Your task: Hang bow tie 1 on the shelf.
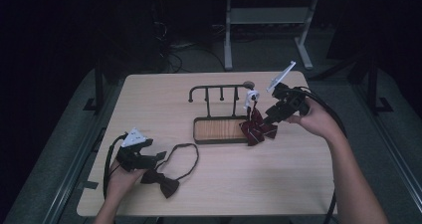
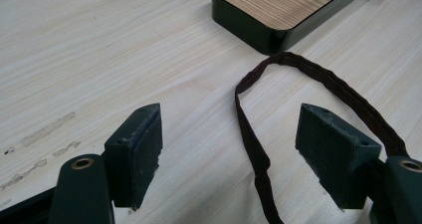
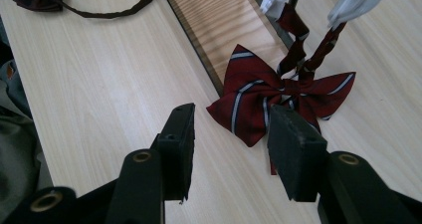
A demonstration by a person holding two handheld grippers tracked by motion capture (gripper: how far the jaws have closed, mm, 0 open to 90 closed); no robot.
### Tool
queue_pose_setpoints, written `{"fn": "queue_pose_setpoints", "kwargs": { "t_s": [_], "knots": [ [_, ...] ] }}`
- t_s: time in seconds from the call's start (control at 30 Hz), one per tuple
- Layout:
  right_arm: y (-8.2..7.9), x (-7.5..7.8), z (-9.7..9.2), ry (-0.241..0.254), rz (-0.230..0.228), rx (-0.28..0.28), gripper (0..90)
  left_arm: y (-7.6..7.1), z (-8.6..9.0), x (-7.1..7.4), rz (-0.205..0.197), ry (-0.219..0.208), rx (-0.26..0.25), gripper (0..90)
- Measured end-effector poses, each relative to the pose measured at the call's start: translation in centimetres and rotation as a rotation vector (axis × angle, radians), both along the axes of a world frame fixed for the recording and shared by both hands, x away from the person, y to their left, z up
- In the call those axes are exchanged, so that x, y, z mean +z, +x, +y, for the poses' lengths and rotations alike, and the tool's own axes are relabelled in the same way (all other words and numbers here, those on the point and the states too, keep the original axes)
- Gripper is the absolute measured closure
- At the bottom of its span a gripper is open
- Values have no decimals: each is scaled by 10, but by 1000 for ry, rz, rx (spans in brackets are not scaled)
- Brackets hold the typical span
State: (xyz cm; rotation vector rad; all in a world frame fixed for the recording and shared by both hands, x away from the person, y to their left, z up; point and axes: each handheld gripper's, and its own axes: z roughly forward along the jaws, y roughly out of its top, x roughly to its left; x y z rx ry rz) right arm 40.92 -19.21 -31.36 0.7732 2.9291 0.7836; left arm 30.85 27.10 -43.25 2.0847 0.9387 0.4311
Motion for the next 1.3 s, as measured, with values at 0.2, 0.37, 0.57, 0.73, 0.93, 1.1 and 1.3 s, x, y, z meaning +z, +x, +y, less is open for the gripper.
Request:
{"fn": "queue_pose_setpoints", "kwargs": {
  "t_s": [0.2, 0.37, 0.57, 0.73, 0.93, 1.1, 1.3],
  "knots": [
    [-5, -10, -6, 9, 8, -9, 519, 0, -1, 0, 1, 3, 1, 269],
    [-8, -17, -12, 22, 19, -19, 507, 0, -1, -1, 3, 1, 2, 269],
    [-12, -25, -18, 27, 30, -29, 500, 0, -1, -1, 3, 5, 1, 268],
    [-13, -27, -21, 36, 33, -35, 497, 1, -1, -1, 5, 7, -3, 269],
    [-18, -32, -22, 23, 33, -28, 485, 1, -1, -2, 6, 5, 1, 269],
    [-18, -37, -26, 19, 44, -35, 479, 1, -1, -2, 5, 10, 0, 269],
    [-21, -46, -30, 15, 63, -41, 478, 1, -2, -2, -1, 5, -2, 269]
  ]
}}
